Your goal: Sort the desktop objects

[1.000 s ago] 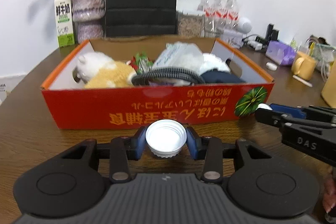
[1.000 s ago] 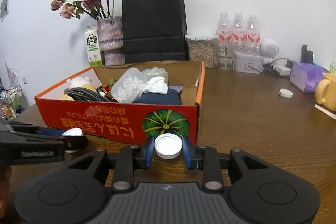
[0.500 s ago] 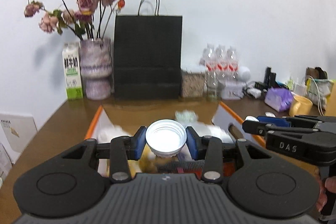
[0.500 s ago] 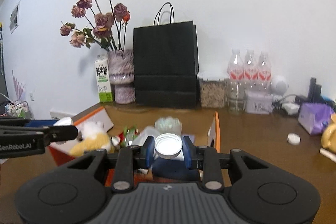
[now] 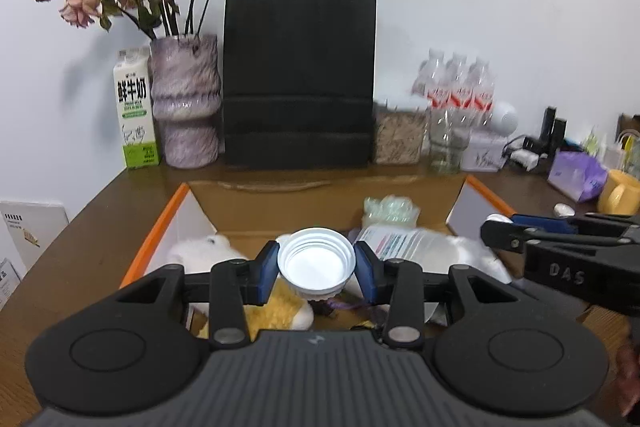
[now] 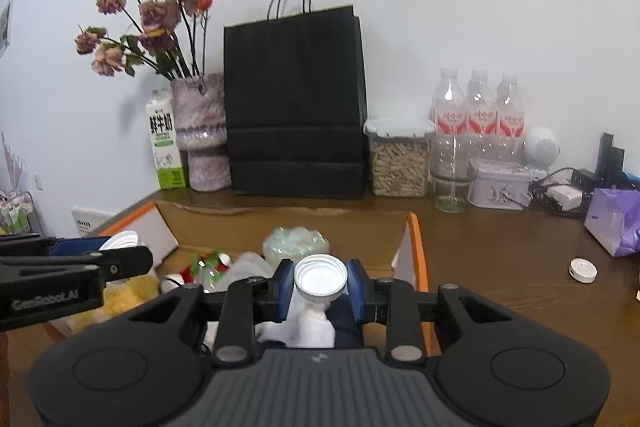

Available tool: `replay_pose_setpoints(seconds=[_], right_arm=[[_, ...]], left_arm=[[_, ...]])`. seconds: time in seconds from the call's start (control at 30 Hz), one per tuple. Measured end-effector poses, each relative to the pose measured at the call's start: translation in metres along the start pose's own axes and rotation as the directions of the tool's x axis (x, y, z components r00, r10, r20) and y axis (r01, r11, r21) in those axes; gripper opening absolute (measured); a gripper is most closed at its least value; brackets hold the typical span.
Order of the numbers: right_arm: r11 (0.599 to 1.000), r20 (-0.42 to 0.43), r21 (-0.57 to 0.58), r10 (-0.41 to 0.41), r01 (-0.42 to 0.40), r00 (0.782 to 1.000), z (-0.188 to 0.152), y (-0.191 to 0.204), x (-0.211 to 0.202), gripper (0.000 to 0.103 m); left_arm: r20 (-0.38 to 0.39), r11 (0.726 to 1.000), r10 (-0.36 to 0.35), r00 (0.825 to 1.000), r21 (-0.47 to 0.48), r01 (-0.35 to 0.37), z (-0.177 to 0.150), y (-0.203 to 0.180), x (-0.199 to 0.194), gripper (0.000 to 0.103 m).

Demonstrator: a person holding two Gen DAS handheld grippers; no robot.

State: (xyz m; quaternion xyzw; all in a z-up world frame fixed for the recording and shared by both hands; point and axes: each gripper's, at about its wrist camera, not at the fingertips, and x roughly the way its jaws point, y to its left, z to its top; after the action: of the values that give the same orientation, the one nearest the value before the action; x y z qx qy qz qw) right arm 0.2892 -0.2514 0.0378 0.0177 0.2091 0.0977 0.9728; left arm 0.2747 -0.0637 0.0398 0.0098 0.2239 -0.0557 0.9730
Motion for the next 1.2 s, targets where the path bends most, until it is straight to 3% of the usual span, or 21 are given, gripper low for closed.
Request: replay_pose_setpoints(seconds=[0.27,0.33,0.37,0.4,0.43,0.47,0.5,0.53,0.57,0.7,1.2], right_arm=[[1.000,-0.035,0.010,-0.001,0.001,0.999,-0.009,-0.004,0.006,0.028],[1.000,-0.031,0.009,-0.003,0.003,1.000,-0.010,-0.003,0.005,0.029],[1.000,-0.026,0.011,-0.004,0.005,1.000,-0.010,-0.002,0.004,0.039],[1.000,-0.022,0.011,-0.008,0.008,1.000,-0.011,-0.001,0.002,0.058],[1.000,-0.015,0.007,-0.010,0.010,1.000,-0.011,0.000,0.000,0.068],[1.000,0.002,0.001,-0.014,0.014,1.000,-0.011,0.002,-0.003,0.087],[1.000,0.020,-0.004,-0.019,0.019,1.000,-0.011,0.003,-0.006,0.097],[1.000,0.040,-0.010,-0.021,0.022,0.999,-0.011,0.005,-0.010,0.100],[1.000,0.057,-0.011,-0.026,0.027,0.998,-0.011,0.006,-0.013,0.103],[1.000,0.071,-0.001,-0.022,0.022,0.997,-0.008,0.004,-0.019,0.103],[1.000,0.084,-0.023,-0.016,0.017,0.996,-0.007,0.011,-0.030,0.103]], left_arm=[[-0.005,1.000,0.022,1.000,0.006,-0.022,-0.007,-0.002,0.007,0.041],[0.004,0.999,0.036,0.999,0.008,-0.036,-0.008,-0.002,0.007,0.049],[0.004,0.999,0.046,0.999,0.011,-0.046,-0.008,-0.002,0.006,0.065],[0.010,0.998,0.055,0.998,0.011,-0.055,-0.008,-0.002,0.005,0.075],[0.025,0.998,0.056,0.998,0.011,-0.056,-0.008,-0.002,0.002,0.087],[0.038,0.999,0.052,0.998,0.012,-0.052,-0.007,-0.001,-0.001,0.091],[0.050,0.998,0.060,0.997,0.009,-0.061,-0.007,-0.001,-0.004,0.093],[0.061,0.996,0.085,0.994,0.001,-0.086,-0.006,0.000,-0.006,0.103],[0.070,0.995,0.104,0.992,-0.004,-0.104,-0.006,0.000,-0.008,0.103],[0.065,0.997,0.079,0.995,-0.026,-0.077,-0.003,0.004,-0.012,0.103],[0.082,0.995,0.097,0.992,-0.009,-0.096,-0.002,0.001,-0.025,0.103]])
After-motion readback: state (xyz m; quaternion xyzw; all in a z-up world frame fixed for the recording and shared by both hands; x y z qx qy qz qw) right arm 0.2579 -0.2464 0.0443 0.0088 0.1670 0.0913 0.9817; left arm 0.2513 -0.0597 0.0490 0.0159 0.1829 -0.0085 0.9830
